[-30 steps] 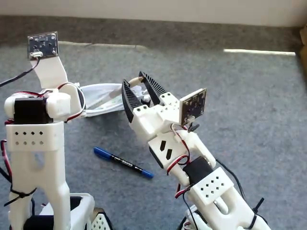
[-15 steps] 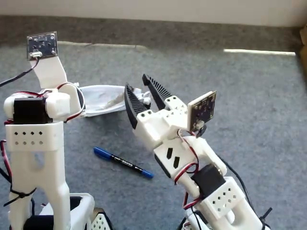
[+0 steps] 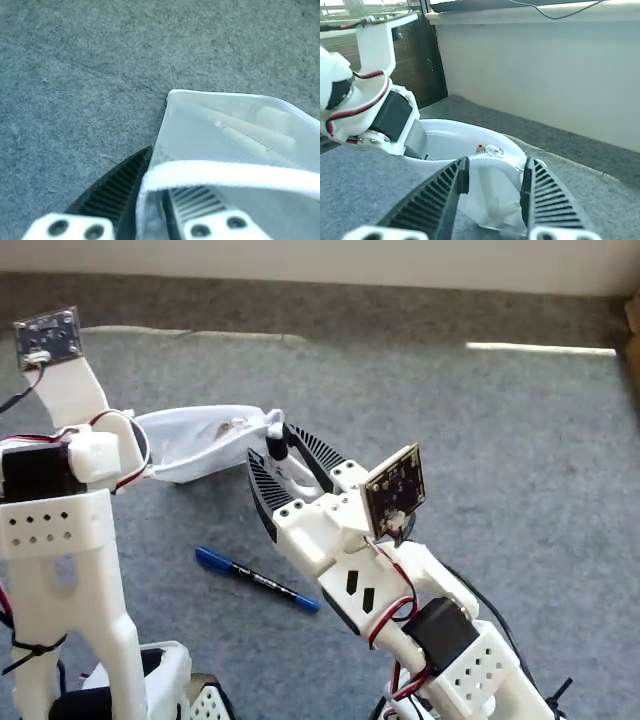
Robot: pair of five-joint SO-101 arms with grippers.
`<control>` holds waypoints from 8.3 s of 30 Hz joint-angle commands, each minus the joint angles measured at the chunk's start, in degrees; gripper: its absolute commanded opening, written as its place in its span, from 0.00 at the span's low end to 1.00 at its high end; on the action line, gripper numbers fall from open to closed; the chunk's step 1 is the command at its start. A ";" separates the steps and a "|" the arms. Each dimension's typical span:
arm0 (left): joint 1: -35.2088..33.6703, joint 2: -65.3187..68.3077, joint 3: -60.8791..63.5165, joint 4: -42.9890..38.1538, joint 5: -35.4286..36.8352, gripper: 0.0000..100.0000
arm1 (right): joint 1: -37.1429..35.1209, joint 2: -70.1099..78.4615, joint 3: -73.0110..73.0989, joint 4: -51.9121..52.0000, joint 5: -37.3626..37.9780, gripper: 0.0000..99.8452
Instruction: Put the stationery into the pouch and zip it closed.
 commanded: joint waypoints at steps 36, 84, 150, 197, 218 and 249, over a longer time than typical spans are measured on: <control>-7.16 -4.53 6.46 -9.41 4.48 0.01 | -14.81 48.57 -1.10 -4.44 9.41 0.17; -7.25 -5.49 8.57 -9.58 2.81 0.01 | -10.07 66.15 -16.75 29.58 26.37 0.04; -3.21 -5.49 8.75 -9.49 1.32 0.01 | -11.03 45.41 -12.79 27.82 18.73 0.01; 5.32 -5.49 10.15 -9.49 -1.32 0.01 | -10.95 -3.30 -8.40 22.73 7.82 0.01; 9.19 -5.49 10.24 -8.18 -3.52 0.01 | -8.48 -7.16 0.84 -13.32 -2.46 0.01; 8.92 -5.49 12.00 -8.62 -3.69 0.01 | -4.09 17.54 12.97 -67.12 11.16 0.01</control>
